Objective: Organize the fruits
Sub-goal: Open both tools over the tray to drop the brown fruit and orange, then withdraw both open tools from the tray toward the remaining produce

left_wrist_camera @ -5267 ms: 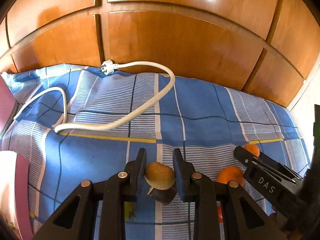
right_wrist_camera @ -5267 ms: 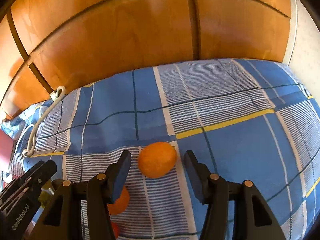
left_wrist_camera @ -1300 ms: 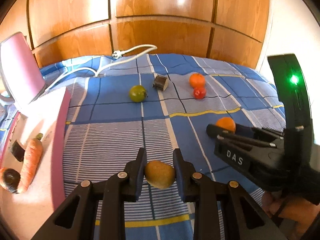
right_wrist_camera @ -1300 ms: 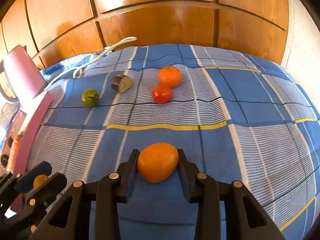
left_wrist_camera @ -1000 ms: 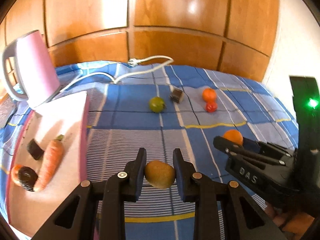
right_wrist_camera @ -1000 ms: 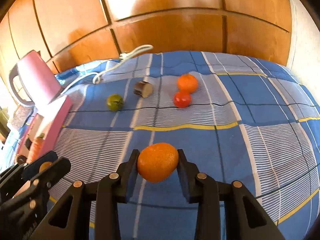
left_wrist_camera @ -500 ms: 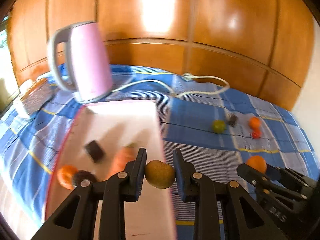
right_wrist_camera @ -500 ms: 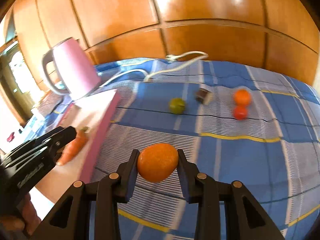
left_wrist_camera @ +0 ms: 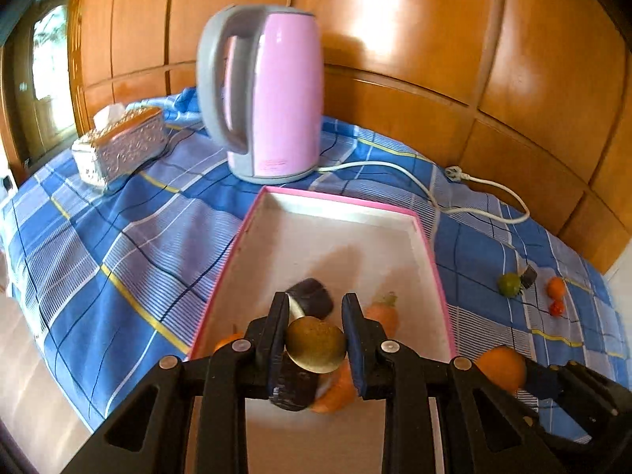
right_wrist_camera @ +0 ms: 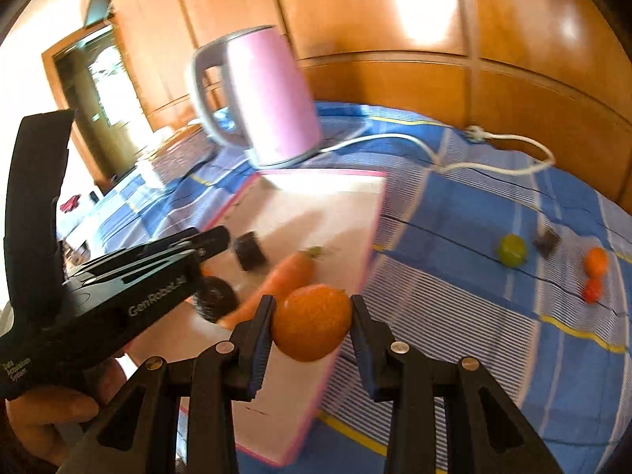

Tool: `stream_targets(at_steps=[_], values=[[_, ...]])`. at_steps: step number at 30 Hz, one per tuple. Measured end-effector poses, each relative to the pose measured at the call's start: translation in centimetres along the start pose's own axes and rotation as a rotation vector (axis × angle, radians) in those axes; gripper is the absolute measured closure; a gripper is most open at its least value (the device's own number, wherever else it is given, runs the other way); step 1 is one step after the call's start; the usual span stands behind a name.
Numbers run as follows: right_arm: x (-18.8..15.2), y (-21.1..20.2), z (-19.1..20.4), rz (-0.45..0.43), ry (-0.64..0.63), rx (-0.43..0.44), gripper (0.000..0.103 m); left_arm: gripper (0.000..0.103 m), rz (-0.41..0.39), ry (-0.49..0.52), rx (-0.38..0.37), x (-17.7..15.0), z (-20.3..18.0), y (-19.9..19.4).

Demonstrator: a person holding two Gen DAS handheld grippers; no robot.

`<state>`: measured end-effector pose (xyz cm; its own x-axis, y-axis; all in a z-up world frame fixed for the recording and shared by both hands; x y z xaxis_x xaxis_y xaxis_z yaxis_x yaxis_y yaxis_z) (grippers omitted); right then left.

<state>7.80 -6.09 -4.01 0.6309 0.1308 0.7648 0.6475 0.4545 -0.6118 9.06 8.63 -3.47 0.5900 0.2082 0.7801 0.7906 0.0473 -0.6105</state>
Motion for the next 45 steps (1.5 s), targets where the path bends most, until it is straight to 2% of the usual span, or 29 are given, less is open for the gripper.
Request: stream_targets(at_steps=[2,4,12,24,39,45], values=[[0.0,0.6,0.7,0.011,-0.005,0.012,0.064,0.072,0.000,-0.014,0.013,0.0,0.9,0.0],[-0.1,1.0,1.3,0.017,-0.006,0.017,0.062,0.061,-0.005,-0.025,0.023,-0.1,1.6,-0.1],[-1.1,0.3,1.0,0.013,0.012,-0.012,0.062,0.060,0.009,-0.056,0.034,-0.8,2.1,-0.5],[-2.0,-1.6,-3.2,-0.034,0.126,-0.158,0.062,0.060,0.003,0.038,-0.044,-1.5,-2.5,-1.7],[-3.5,-4.3,-9.8,-0.061,0.254,-0.311,0.062,0.060,0.048,0.166,-0.130,-3.3,-8.5,-1.8],[-4.3,-5.6,-13.0,-0.066,0.322,-0.376,0.062,0.060,0.083,0.202,-0.193,-4.1,-11.2,-1.6]])
Point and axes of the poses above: each gripper's, at about its wrist camera, not at the fingertips, and y roughly the way its jaws point, z to its left, x to its top, the point moved 4 cm from there along y, roughly the way its jaws point, and after that the axes turned 6 degrees about -z, right-handed, at the moved point
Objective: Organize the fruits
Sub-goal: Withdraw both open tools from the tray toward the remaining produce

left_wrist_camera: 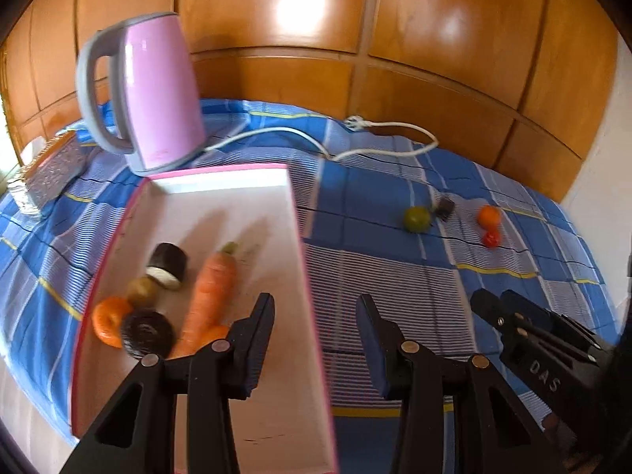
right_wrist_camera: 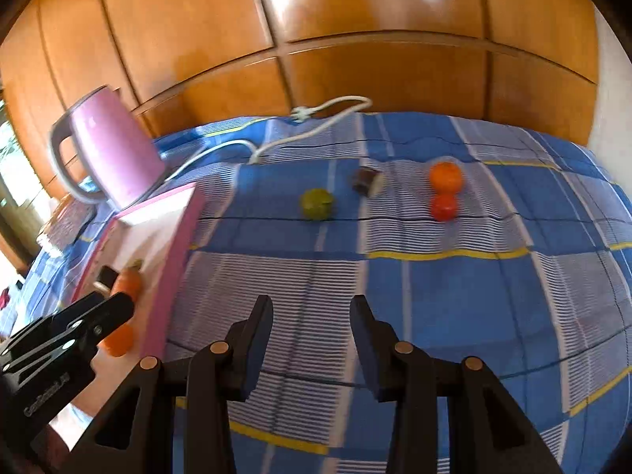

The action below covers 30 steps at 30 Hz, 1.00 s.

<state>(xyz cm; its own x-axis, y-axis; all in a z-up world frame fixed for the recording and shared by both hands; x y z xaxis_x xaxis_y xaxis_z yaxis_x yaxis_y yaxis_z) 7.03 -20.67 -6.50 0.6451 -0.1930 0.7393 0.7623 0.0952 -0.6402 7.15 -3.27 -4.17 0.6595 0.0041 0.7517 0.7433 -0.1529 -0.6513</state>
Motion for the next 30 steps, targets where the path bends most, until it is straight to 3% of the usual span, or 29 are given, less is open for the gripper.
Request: stream_targets(at_steps=[8,30], values=[[0.1,0.0,-3.0,-0.001,0.052,-0.049,0.062,0.060,0.019,0.077,-0.036,-0.3,-2.9,0.6],[0.2,0.6,-6.9,0.014,0.110,-0.096,0.062,0.060,0.054,0.096,-0.094,0.9,-6.9,4.3]])
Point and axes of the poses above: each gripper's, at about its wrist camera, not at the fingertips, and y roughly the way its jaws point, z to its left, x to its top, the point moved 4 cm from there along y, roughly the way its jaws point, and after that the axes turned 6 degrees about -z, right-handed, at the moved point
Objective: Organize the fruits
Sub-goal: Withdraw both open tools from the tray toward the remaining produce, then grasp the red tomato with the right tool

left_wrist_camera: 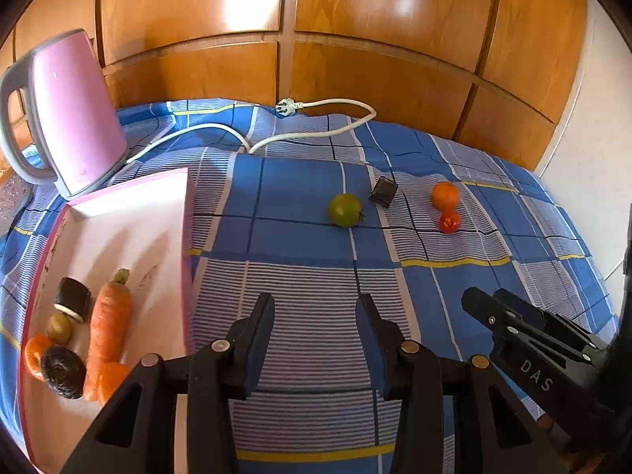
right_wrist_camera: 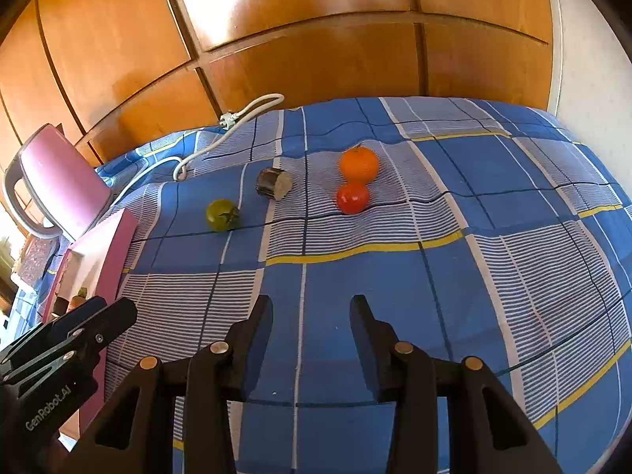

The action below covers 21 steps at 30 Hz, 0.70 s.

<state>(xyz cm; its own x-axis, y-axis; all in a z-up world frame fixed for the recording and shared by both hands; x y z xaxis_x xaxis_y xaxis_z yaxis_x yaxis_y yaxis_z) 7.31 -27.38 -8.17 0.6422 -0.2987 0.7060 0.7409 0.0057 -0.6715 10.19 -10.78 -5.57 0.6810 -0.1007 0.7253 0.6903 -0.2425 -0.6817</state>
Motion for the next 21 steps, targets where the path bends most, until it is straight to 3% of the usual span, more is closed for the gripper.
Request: stream_targets(at_steps=[21], values=[[2.2,2.9,-1.5,0.014,-0.006,-0.024,0.062,0.060,0.017,-0.012,0.002,2.2,-1.2,4.2]])
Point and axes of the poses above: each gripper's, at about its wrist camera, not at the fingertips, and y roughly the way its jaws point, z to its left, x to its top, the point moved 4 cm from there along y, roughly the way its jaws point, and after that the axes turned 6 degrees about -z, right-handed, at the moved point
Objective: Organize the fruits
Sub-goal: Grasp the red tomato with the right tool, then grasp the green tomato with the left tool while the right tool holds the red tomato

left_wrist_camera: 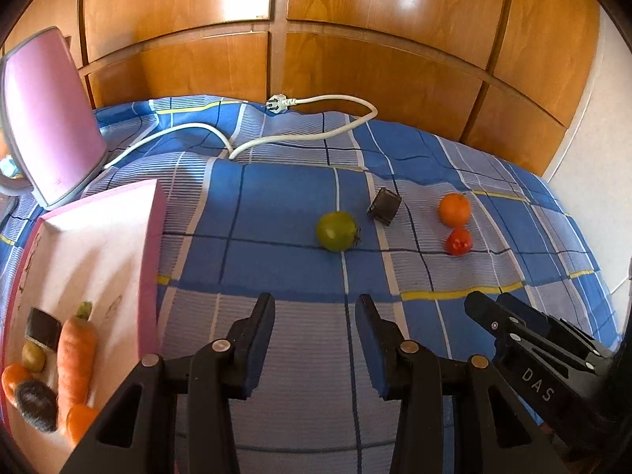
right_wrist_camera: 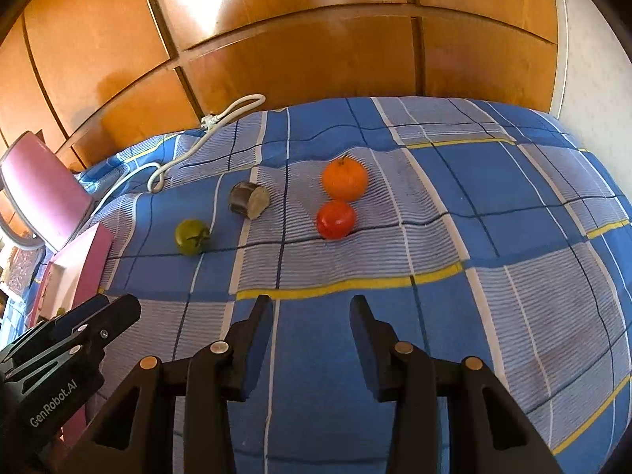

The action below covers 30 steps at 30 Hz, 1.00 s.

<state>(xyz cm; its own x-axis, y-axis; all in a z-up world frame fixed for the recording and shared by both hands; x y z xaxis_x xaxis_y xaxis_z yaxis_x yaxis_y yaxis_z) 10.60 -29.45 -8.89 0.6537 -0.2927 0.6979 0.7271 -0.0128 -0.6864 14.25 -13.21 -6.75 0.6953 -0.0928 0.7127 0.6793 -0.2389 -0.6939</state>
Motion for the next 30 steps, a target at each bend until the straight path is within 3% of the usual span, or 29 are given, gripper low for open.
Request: stream_targets(at_steps=[21,25,30], values=[[4.1,6.9,-1.2,0.011,-0.016,-0.078,0.062,0.056,0.036,-0.014,0.014,3.6,-1.1,6.6],[4.4,7.5,-0.6,0.006,-0.060,-0.070,0.073,0.056,0.036,-0.018,0.009,3.6,-1.1,7.5],[4.6,7.6,-0.4,0.002,-0.069,-0.065,0.073,0.056,0.028,-0.009,0.004,3.9,-1.5,8.4]])
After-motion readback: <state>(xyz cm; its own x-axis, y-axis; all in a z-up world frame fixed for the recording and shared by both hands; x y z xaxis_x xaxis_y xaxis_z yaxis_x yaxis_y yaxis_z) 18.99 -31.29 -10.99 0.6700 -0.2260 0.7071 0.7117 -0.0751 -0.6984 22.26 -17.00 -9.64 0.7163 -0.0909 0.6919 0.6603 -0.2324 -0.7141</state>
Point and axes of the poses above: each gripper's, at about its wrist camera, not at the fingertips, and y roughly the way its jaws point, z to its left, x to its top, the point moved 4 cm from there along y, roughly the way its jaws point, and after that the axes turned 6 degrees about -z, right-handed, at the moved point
